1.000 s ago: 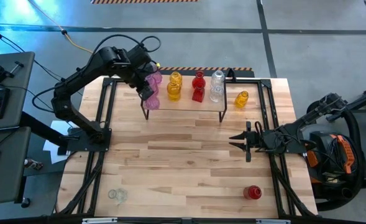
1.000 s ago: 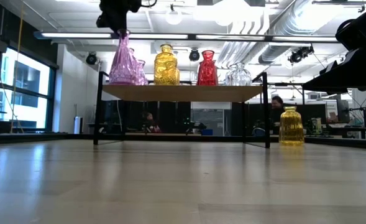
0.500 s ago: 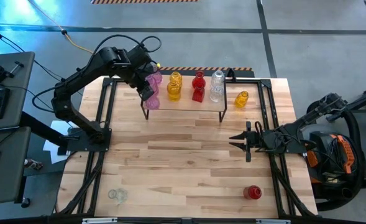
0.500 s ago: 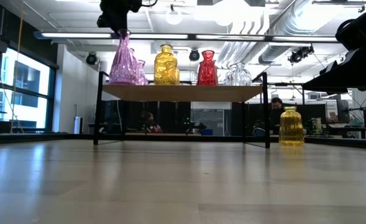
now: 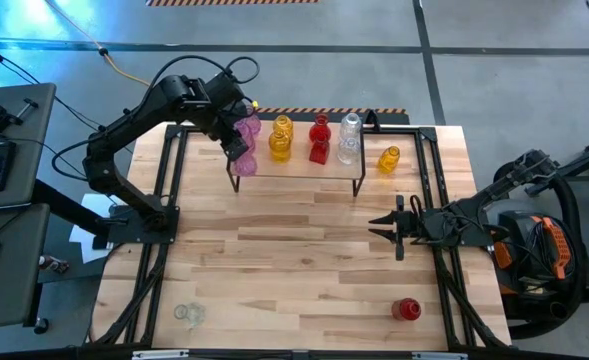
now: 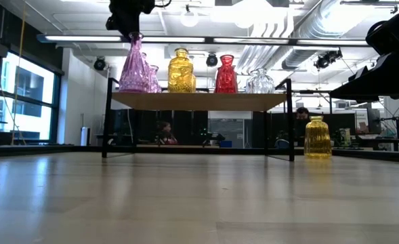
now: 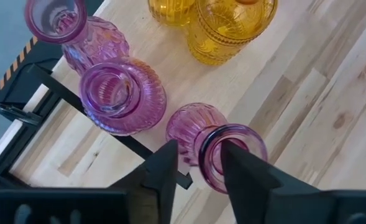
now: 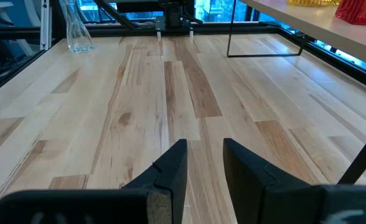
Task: Sort vases onto shelf
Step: Put the purple vase on the shelf aligned with the other purple vases
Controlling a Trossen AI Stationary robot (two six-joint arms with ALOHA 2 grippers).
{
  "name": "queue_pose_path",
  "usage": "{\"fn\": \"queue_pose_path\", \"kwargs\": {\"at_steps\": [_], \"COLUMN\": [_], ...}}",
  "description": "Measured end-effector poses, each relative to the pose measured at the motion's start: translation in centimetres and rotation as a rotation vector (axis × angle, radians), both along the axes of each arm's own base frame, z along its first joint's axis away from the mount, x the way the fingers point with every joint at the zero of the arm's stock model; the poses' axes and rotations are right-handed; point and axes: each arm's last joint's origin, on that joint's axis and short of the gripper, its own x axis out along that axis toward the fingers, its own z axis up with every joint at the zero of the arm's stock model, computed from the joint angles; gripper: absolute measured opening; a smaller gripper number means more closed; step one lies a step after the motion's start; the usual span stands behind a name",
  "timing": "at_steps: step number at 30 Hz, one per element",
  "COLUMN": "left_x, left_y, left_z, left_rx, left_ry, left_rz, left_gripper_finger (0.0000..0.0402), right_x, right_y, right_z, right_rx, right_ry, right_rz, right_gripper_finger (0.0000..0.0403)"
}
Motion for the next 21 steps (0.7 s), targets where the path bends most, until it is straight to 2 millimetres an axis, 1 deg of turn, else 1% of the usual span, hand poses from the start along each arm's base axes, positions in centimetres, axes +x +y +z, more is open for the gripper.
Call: {"fn": "queue_pose_path", "kwargs": {"at_steps": [4, 14, 21], "left_x": [-0.01, 0.02, 0.00], "left_y": [0.02, 0.07, 0.06], "left_z": [0.00, 0.02, 0.05], "left_rx": [0.006, 0.016, 0.017], "left_ry": [0.003, 0.003, 0.001], "left_rz": [0.003, 0.008, 0.008], "left_gripper_finger": [0.0136, 0.0173, 0.0177], "right_x": [0.00, 0.00, 0.00], "right_y": [0.01, 0.01, 0.00], "right_z": [0.01, 0.01, 0.00], "right_rx": [0.000, 0.000, 0.000], "right_ry": [0.000, 0.000, 0.000], "right_rz": [0.000, 0.000, 0.000], "right_gripper_finger": [0.0087, 0.0087, 0.0087]}}
